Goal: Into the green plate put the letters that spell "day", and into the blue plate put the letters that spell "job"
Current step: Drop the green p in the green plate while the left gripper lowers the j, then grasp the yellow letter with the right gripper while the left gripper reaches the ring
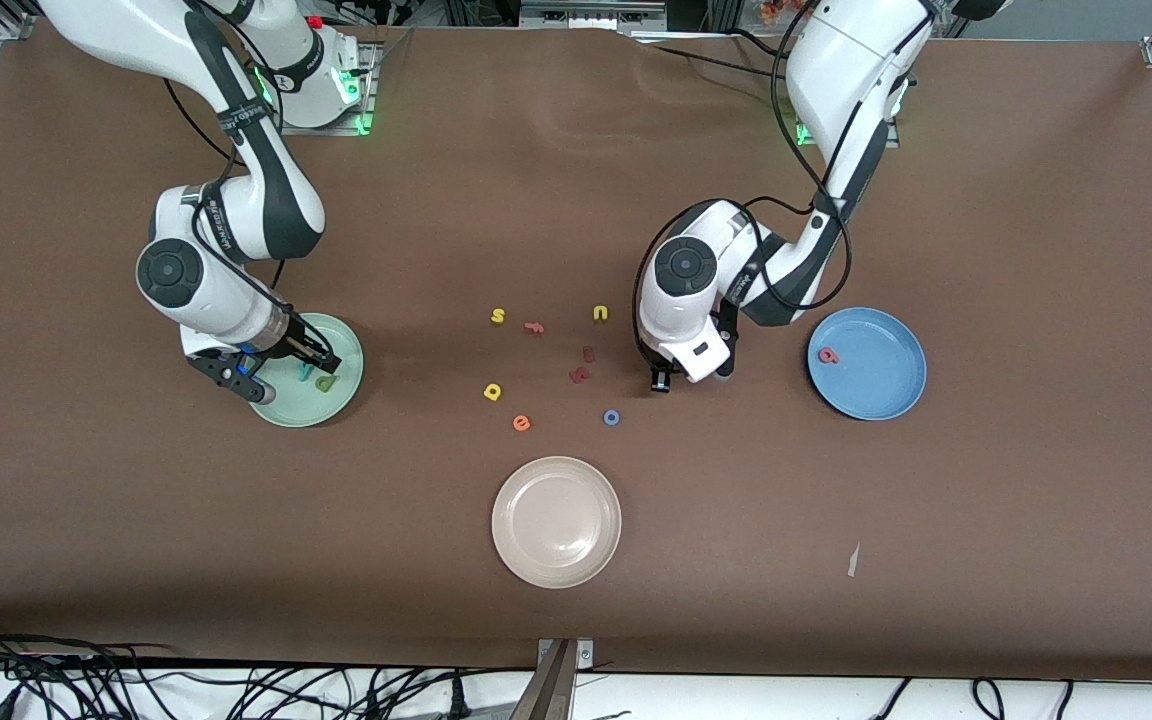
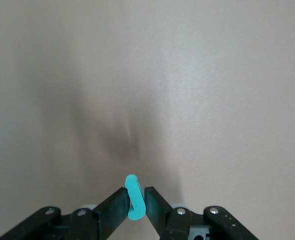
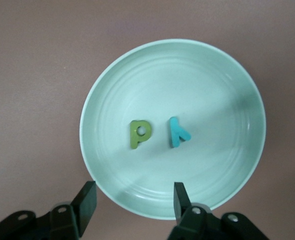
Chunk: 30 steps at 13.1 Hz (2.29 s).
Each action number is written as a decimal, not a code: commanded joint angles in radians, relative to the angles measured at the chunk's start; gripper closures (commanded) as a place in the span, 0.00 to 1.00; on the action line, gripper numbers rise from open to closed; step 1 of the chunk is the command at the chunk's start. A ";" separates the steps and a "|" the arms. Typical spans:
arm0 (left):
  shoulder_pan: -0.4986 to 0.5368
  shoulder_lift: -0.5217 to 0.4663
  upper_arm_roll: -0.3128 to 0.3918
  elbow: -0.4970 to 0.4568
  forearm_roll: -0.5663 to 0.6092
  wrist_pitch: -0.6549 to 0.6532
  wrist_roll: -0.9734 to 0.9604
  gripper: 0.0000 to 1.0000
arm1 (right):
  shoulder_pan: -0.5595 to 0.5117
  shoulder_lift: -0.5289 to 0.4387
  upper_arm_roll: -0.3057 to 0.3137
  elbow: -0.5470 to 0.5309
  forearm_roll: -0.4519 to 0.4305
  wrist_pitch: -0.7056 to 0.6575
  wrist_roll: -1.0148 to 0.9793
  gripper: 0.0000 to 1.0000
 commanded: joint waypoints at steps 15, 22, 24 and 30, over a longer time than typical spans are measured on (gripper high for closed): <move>0.383 -0.253 -0.004 -0.222 0.105 -0.246 1.294 1.00 | 0.388 0.386 -0.016 0.415 -0.019 0.098 0.638 0.30; 0.447 -0.321 -0.004 -0.516 0.197 0.018 1.312 0.47 | 0.391 0.421 -0.023 0.415 -0.058 0.142 0.658 0.33; 0.441 -0.317 -0.006 -0.490 0.196 0.008 1.292 0.00 | 0.392 0.429 -0.025 0.413 -0.061 0.159 0.659 0.47; 0.259 -0.121 -0.009 0.008 0.035 -0.312 1.115 0.00 | 0.395 0.423 -0.027 0.413 -0.062 0.157 0.645 0.88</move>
